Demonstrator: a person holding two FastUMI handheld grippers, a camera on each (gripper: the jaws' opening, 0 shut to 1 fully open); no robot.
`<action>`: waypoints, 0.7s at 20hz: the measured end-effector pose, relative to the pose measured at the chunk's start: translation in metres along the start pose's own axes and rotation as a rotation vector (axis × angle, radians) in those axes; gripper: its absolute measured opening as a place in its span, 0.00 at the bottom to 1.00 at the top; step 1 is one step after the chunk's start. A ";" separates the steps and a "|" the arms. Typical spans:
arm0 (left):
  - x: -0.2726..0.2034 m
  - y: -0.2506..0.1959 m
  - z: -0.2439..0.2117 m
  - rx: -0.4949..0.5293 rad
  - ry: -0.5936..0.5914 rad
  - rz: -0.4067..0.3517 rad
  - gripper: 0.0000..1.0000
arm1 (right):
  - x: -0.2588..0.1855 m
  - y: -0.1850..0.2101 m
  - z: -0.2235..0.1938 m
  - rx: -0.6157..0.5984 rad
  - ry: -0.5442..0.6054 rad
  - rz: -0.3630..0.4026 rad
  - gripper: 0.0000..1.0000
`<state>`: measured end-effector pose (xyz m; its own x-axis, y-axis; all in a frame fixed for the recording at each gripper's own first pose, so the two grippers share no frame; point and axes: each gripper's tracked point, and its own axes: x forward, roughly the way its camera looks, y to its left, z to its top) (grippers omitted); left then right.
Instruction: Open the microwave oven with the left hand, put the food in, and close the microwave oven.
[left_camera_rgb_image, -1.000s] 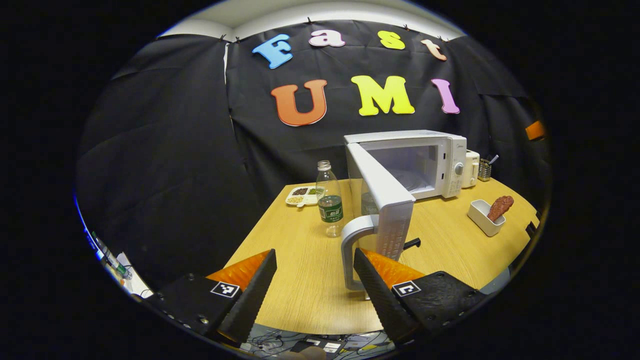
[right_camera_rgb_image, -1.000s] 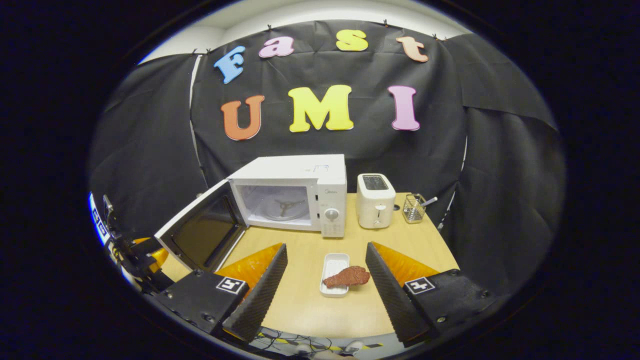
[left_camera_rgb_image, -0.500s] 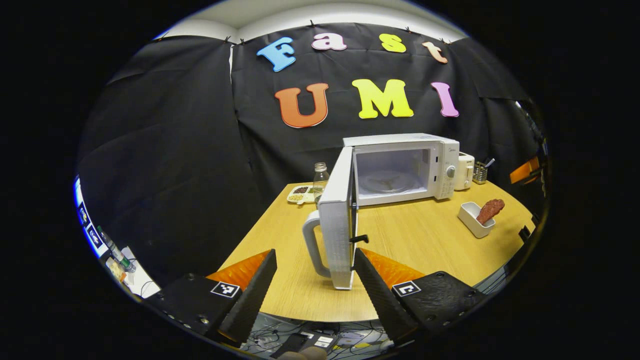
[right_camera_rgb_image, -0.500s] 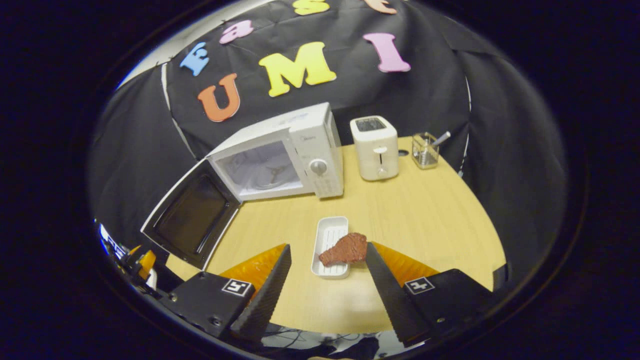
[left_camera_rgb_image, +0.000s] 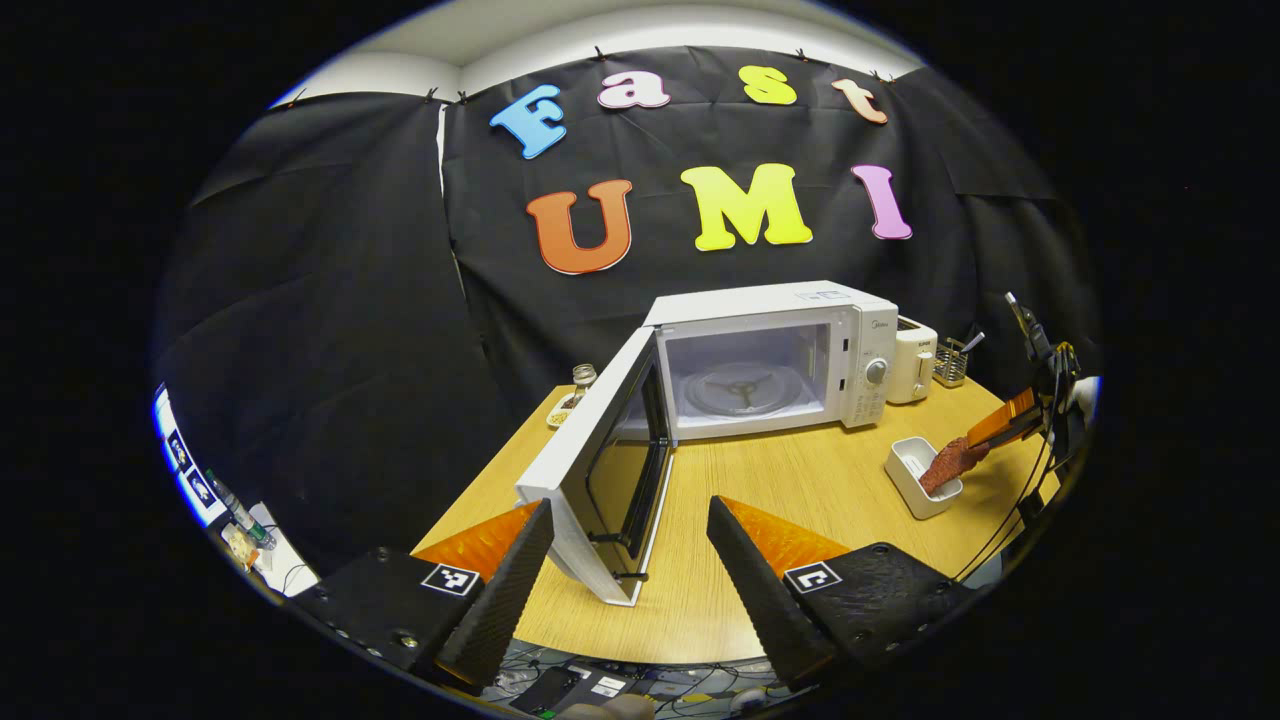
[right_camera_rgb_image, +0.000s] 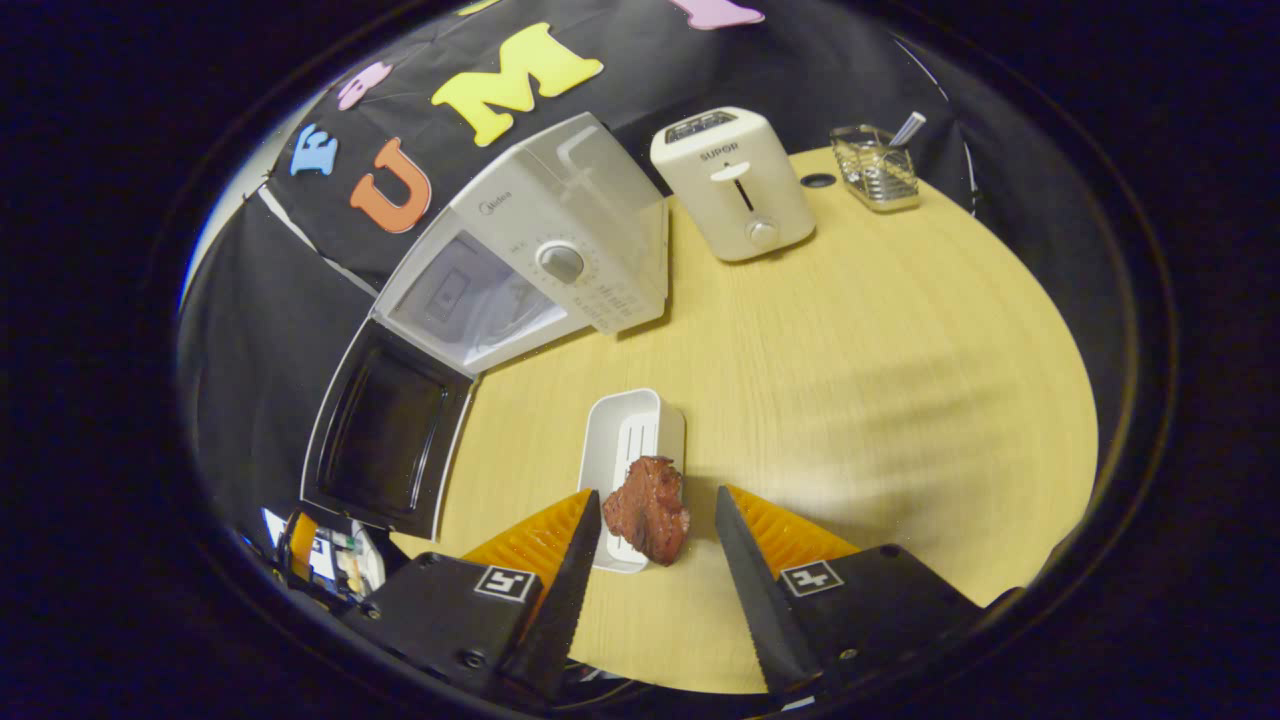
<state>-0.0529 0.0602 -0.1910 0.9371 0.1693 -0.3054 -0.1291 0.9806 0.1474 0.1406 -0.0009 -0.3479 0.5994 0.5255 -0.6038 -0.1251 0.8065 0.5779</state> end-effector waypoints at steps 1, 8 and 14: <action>0.001 -0.006 0.001 -0.009 0.013 0.012 0.95 | 0.005 0.001 0.000 0.016 0.025 0.033 0.57; 0.000 -0.027 0.007 -0.085 0.080 0.121 0.95 | 0.005 -0.001 0.005 0.069 0.152 0.145 0.17; -0.017 -0.030 0.024 -0.086 0.070 0.162 0.95 | -0.034 0.042 0.046 -0.030 0.076 0.228 0.16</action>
<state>-0.0571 0.0250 -0.1675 0.8775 0.3288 -0.3492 -0.3060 0.9444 0.1202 0.1511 0.0029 -0.2780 0.4915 0.7128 -0.5002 -0.2746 0.6720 0.6877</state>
